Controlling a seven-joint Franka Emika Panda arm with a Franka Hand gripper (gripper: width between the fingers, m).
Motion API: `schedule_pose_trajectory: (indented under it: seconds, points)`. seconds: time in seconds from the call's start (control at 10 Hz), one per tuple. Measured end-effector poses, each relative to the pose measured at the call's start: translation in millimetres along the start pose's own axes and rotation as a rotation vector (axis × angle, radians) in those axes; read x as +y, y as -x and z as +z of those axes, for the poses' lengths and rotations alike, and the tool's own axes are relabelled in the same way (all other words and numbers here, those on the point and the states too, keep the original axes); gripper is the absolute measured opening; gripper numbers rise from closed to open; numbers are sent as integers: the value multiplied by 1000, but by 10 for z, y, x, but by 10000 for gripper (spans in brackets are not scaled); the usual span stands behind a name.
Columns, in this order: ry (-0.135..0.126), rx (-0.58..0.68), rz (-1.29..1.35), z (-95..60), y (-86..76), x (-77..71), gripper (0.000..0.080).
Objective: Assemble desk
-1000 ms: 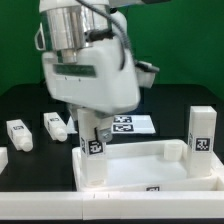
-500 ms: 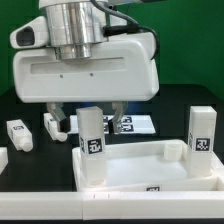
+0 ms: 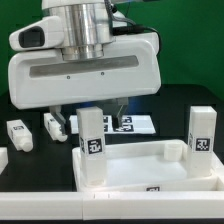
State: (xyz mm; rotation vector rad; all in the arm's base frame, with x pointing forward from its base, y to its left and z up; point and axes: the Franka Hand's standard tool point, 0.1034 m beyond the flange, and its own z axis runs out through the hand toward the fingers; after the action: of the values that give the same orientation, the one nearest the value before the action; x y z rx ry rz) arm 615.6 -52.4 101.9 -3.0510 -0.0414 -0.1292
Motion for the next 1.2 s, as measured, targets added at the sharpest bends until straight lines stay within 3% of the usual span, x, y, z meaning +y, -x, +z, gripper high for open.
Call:
schedule_pose_trajectory:
  seconds: [0.2, 0.4, 0.5, 0.8, 1.0, 1.2]
  points:
    - [0, -1, 162, 3, 1, -4, 282]
    - [4, 4, 387, 7, -47, -18, 284]
    - [18, 3, 511, 13, -52, -54, 284]
    - [30, -4, 1113, 37, -73, -189, 284]
    - [-31, -6, 1508, 49, -114, -213, 284]
    - [-37, 1, 1534, 51, -123, -218, 285]
